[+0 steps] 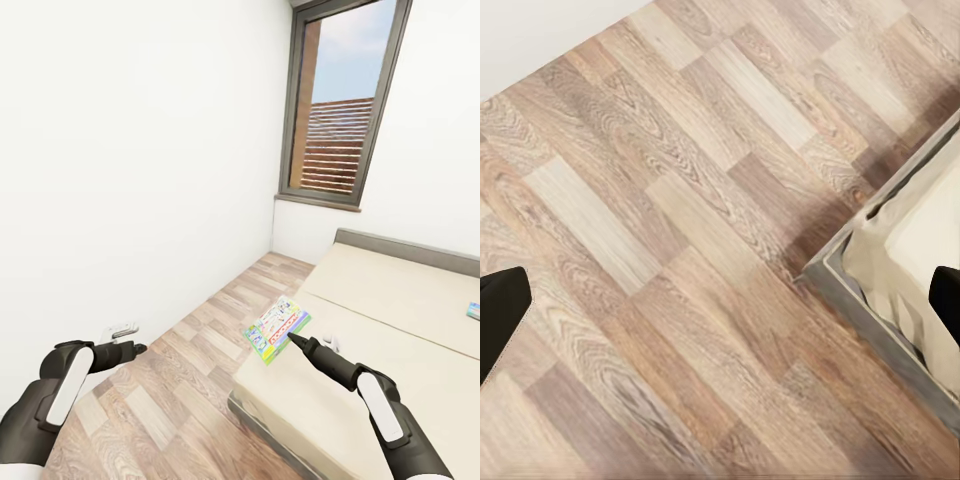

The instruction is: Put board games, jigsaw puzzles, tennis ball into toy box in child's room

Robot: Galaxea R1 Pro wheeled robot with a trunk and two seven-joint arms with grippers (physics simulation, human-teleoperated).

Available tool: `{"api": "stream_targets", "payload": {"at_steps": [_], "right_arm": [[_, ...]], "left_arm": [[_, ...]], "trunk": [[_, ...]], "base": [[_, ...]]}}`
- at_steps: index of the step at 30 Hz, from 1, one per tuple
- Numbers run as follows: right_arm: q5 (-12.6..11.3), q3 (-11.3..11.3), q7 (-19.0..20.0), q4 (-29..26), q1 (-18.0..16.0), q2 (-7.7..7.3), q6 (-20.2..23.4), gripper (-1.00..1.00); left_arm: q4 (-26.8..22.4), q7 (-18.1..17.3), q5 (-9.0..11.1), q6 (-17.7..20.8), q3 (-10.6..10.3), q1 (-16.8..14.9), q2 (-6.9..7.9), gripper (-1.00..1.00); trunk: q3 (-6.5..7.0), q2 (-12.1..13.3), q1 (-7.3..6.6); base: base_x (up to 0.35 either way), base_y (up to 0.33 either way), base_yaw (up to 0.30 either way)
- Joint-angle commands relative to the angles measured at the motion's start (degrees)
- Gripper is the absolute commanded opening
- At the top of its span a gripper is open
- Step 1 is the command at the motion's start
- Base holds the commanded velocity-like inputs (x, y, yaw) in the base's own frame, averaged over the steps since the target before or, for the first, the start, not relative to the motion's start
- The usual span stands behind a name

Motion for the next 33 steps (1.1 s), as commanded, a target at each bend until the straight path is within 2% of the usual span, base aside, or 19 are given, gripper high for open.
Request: {"api": "stream_targets", "payload": {"at_steps": [1,13,26,31,33], "right_arm": [[-0.4,-0.1,0.1,-0.1,0.0,0.01,0.4,-1.00],[-0.4,-0.1,0.1,-0.2,-0.1,0.01,0.4,-1.00],[-0.4,-0.1,0.0,-1.4,-0.3,0.01,0.4,-1.00],[-0.3,0.0,-0.1,-1.3,-0.3,0.01,0.4,-1.00],[0.9,0.0,-0.1,-1.3,-0.3,0.04,0.4,-1.00]], "left_arm": [[-0.2,0.5,0.5,0.2,-0.3,-0.1,-0.01,1.00],[-1.2,0.5,0.5,0.2,-0.6,-0.1,0.05,1.00],[-1.3,0.5,0.5,0.2,-0.6,-0.1,-0.01,1.00],[-1.3,0.5,0.5,0.2,-0.5,-0.1,-0.03,1.00],[-1.3,0.5,0.5,0.2,-0.5,-0.1,-0.03,1.00]], "trunk": [[-0.07,0.0,0.00],[-0.07,0.0,0.00],[-0.07,0.0,0.00],[0.83,2.0,-1.09],[1.19,2.8,-1.53]], "base": [[0.000,0.000,0.289],[-0.053,-0.156,0.289],[-0.003,-0.016,0.289],[0.000,0.000,0.288],[0.000,0.000,0.288]]}}
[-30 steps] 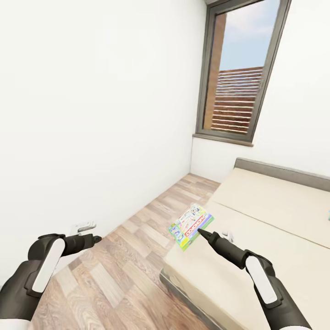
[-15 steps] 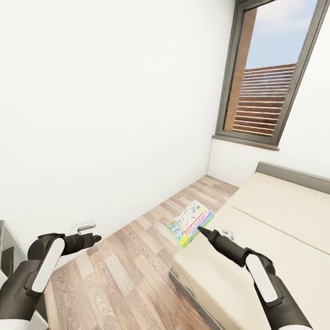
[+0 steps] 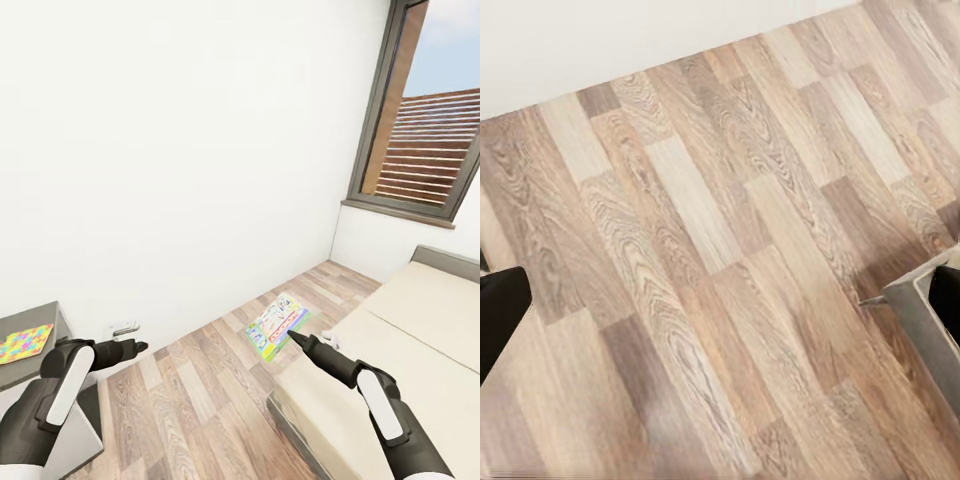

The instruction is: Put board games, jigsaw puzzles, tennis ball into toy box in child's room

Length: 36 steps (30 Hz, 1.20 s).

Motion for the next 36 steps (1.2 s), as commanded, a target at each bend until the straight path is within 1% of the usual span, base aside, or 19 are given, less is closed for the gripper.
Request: {"api": "stream_targets", "payload": {"at_steps": [1,2,6,19,20,21,22,23,24,25,26,27,28,29,30,33,34,35,36], "right_arm": [[0.7,-0.1,0.1,0.0,0.0,0.03,0.5,-1.00],[2.4,-0.2,0.2,0.0,0.0,0.08,0.5,-1.00],[4.3,-0.2,0.2,0.0,0.0,0.21,0.5,-1.00],[4.9,-0.3,0.3,0.1,0.0,0.07,0.4,-1.00],[4.9,-0.3,0.3,0.0,0.0,0.07,0.4,-1.00],[4.9,-0.3,0.3,0.0,0.0,0.07,0.4,-1.00],[4.9,-0.4,0.3,0.0,0.0,0.06,0.4,-1.00],[4.9,-0.4,0.3,0.0,0.0,0.06,0.4,-1.00],[4.9,-0.4,0.3,0.0,0.0,0.06,0.4,-1.00],[4.9,-0.5,0.4,0.0,0.0,0.05,0.5,-1.00],[4.9,-0.5,0.4,0.0,0.0,0.02,0.5,-1.00],[4.9,-0.6,0.4,0.0,0.0,0.01,0.5,-1.00],[4.9,-0.6,0.4,0.0,0.0,0.00,0.5,-1.00],[4.9,-0.7,0.4,0.0,0.0,-0.01,0.5,-1.00],[4.9,-0.7,0.4,0.0,0.0,-0.01,0.5,-1.00],[4.9,-0.8,0.4,0.1,0.0,-0.02,0.5,-1.00],[4.9,-0.8,0.4,0.1,0.0,0.00,0.5,-1.00],[4.9,-0.8,0.4,0.1,0.0,0.02,0.4,-1.00],[4.9,-0.8,0.4,0.1,0.0,0.04,0.4,-1.00]], "left_arm": [[0.0,0.5,0.6,0.2,0.0,-0.1,0.00,1.00],[0.0,0.5,0.6,0.2,0.0,-0.1,0.00,1.00],[0.0,0.5,0.6,0.2,0.1,-0.1,0.00,1.00],[0.0,0.4,0.7,0.2,0.5,-0.1,0.10,1.00],[0.0,0.4,0.9,0.2,0.5,-0.1,0.21,1.00],[0.0,0.4,1.6,0.2,0.6,-0.1,0.32,1.00],[0.0,0.4,2.8,0.2,0.7,-0.1,0.43,1.00],[-0.1,0.4,4.6,0.2,0.9,-0.1,0.54,1.00],[-0.2,0.4,6.9,0.2,1.1,-0.1,0.83,1.00],[-0.3,0.4,9.4,0.2,1.3,-0.1,1.54,1.00],[-0.4,0.4,12.0,0.2,1.6,-0.1,2.68,1.00],[-0.4,0.4,13.3,0.2,1.6,-0.1,3.37,1.00],[-0.5,0.4,16.1,0.2,1.7,-0.1,4.97,1.00],[-0.5,0.4,21.0,0.2,1.8,-0.1,7.54,1.00],[-0.5,0.4,22.6,0.2,1.8,-0.1,8.28,1.00],[-0.5,0.4,32.0,0.2,1.8,0.1,12.04,1.00],[-0.5,0.4,33.3,0.2,1.8,0.1,12.53,1.00],[-0.6,0.4,35.6,0.2,1.8,0.2,13.42,1.00],[-0.6,0.4,37.4,0.2,1.9,0.3,14.11,1.00]], "trunk": [[0.11,0.4,-0.22],[0.29,0.8,-0.44],[1.00,2.4,-1.32],[3.00,7.6,-4.17],[3.15,8.0,-4.39],[3.29,8.4,-4.61],[3.44,8.8,-4.83],[3.58,9.2,-5.05],[3.73,9.6,-5.27],[3.87,10.0,-5.49],[4.02,10.4,-5.71],[4.16,10.8,-5.93],[4.31,11.2,-6.15],[4.45,11.6,-6.37],[4.59,12.0,-6.59],[5.02,13.2,-7.25],[5.16,13.6,-7.47],[5.30,14.0,-7.69],[5.44,14.4,-7.91]], "base": [[0.000,0.000,0.288],[0.000,0.000,0.288],[0.000,0.000,0.288],[0.000,0.000,0.288],[0.000,0.000,0.287],[0.000,0.000,0.287],[0.000,0.000,0.285],[0.000,0.000,0.284],[0.000,0.000,0.283],[0.000,0.000,0.283],[0.000,0.000,0.282],[0.000,0.000,0.282],[0.000,0.000,0.282],[0.000,0.000,0.281],[0.000,0.000,0.281],[0.000,0.000,0.280],[0.000,0.000,0.278],[0.000,0.000,0.277],[0.000,0.000,0.277]]}}
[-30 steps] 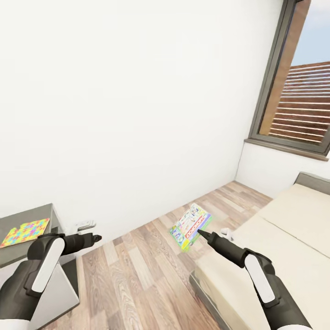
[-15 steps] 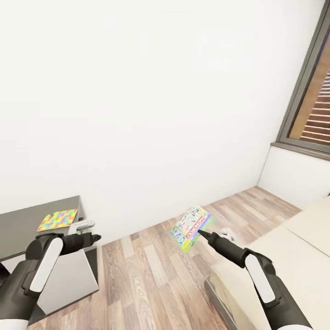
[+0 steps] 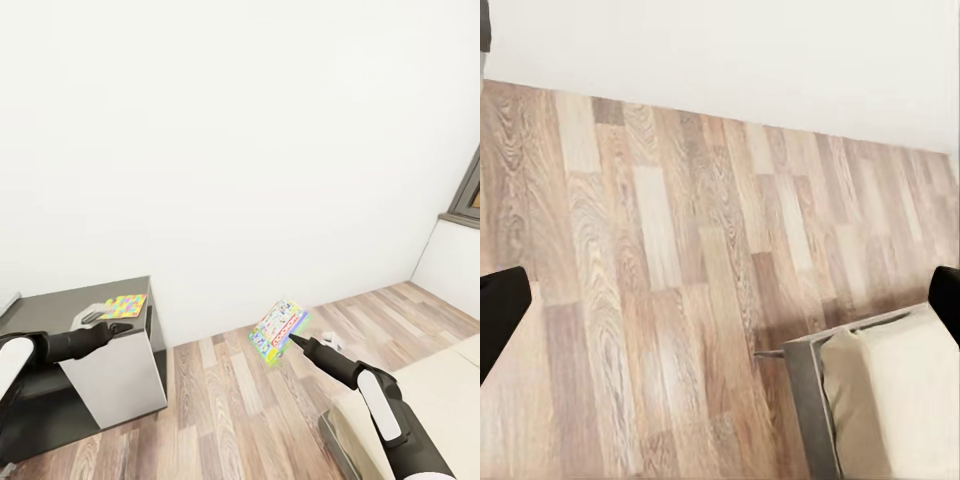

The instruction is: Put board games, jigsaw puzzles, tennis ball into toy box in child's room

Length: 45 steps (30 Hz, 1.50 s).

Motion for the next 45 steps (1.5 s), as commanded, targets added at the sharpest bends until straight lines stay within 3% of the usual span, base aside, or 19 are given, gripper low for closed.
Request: {"api": "stream_targets", "payload": {"at_steps": [1,9,11,15,21,24,29,34,39,45], "right_arm": [[-0.4,-0.1,0.1,-0.1,0.0,-0.01,0.4,-1.00],[-0.4,-0.1,0.3,-0.1,-0.1,-0.05,0.5,-1.00],[-0.4,-0.1,0.3,-0.1,-0.1,-0.05,0.5,-1.00],[-0.4,-0.1,0.3,-0.1,-0.1,-0.05,0.4,-1.00],[-0.4,-0.1,0.4,-0.1,0.0,-0.05,0.4,-1.00],[-0.4,-0.1,0.4,-0.1,0.0,-0.05,0.4,-1.00],[-0.4,-0.1,0.4,-0.1,0.0,-0.05,0.4,-1.00],[-0.4,-0.1,0.4,-0.1,0.0,-0.05,0.4,-1.00],[-0.4,-0.1,0.6,-0.1,0.0,-0.05,0.4,-1.00],[-0.3,0.0,0.7,-0.2,0.0,-0.05,0.4,-1.00]], "left_arm": [[0.0,0.6,2.0,0.2,0.0,0.0,0.55,1.00],[0.0,0.4,6.0,0.2,0.3,0.1,1.68,1.00],[0.0,0.0,8.0,0.2,1.3,0.2,2.01,1.00],[0.1,-1.2,9.7,0.2,2.2,0.4,3.67,1.00],[0.4,-10.6,9.9,0.2,2.5,0.6,6.29,1.00],[1.0,-16.4,9.8,0.2,2.6,0.7,8.53,1.00],[1.4,-21.2,9.8,0.2,3.4,0.8,10.27,1.00],[1.5,-24.2,9.8,0.2,4.1,1.6,11.31,1.00],[2.9,-25.7,9.8,0.2,5.6,2.0,13.38,1.00],[3.6,-25.9,9.7,0.2,6.2,2.0,13.89,1.00]], "trunk": [[0.06,0.3,-0.21],[1.17,3.6,-1.97],[1.45,4.4,-2.41],[2.00,6.0,-3.29],[2.82,8.4,-4.61],[3.23,9.6,-5.26],[3.90,11.6,-6.36],[4.57,13.6,-7.46],[5.23,15.6,-8.56],[6.02,18.0,-9.88]], "base": [[0.000,0.000,0.276],[0.000,0.000,0.275],[0.000,0.000,0.275],[0.000,0.000,0.274],[0.000,0.000,0.273],[0.000,0.000,0.271],[0.000,0.000,0.269],[0.000,0.000,0.269],[0.000,0.000,0.268],[0.000,0.000,0.267]]}}
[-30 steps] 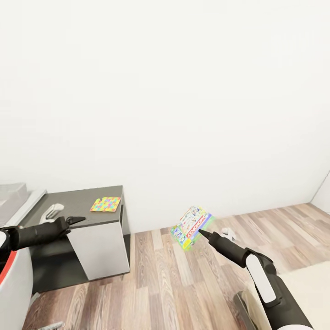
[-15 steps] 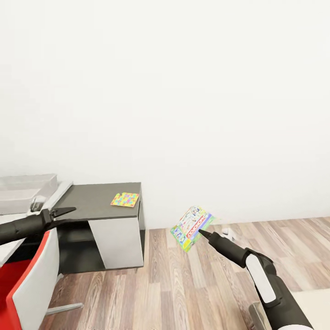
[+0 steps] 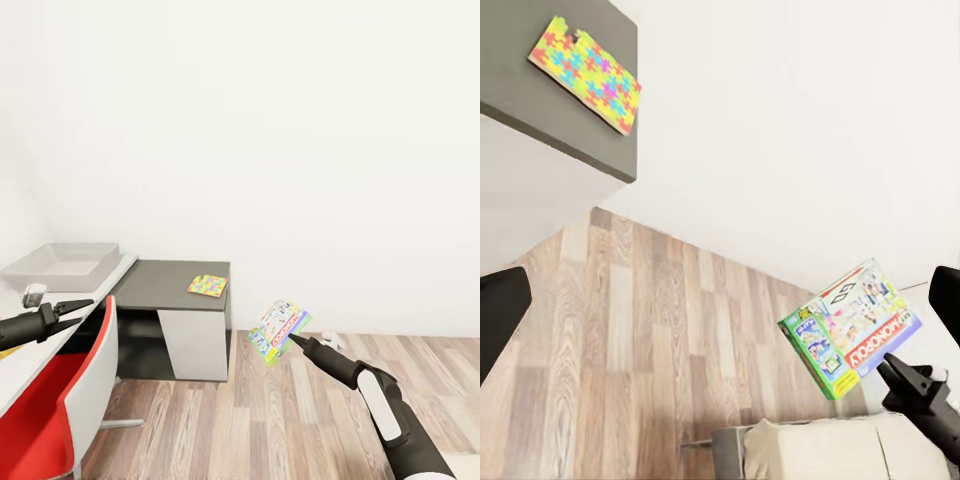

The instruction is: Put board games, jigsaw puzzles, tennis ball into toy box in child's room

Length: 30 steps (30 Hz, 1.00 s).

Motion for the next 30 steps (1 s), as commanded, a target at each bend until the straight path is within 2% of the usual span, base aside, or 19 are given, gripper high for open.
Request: {"api": "stream_targets", "payload": {"at_steps": [1,5,19,25,30], "right_arm": [[-0.4,-0.1,0.1,-0.1,0.0,0.01,0.5,-1.00],[-0.4,0.0,0.1,-0.1,0.0,0.01,0.4,-1.00],[-0.3,0.1,0.1,-0.1,0.0,0.01,0.4,-1.00],[-0.3,0.1,0.1,-0.1,0.0,0.01,0.2,-1.00],[-0.3,-0.1,0.1,-0.1,0.0,0.01,0.0,-1.00]], "left_arm": [[0.1,-0.6,-0.6,0.2,0.1,-0.1,0.01,1.00],[0.1,-0.6,-1.0,0.2,0.1,-0.1,0.04,1.00],[1.0,-0.2,-1.3,0.2,0.0,-0.1,-0.16,1.00],[1.6,-0.1,-1.4,0.1,0.0,-0.1,-0.21,1.00],[1.7,0.0,-1.5,0.0,0.0,-0.1,-0.28,1.00]], "trunk": [[0.02,0.3,-0.19],[0.53,1.9,-1.07],[-0.17,1.9,-1.07],[-0.47,1.9,-1.07],[-0.56,1.9,-1.07]], "base": [[0.000,0.000,0.265],[0.000,0.000,0.264],[0.006,-0.006,0.264],[0.171,-0.166,0.248],[0.249,-0.163,0.063]]}}
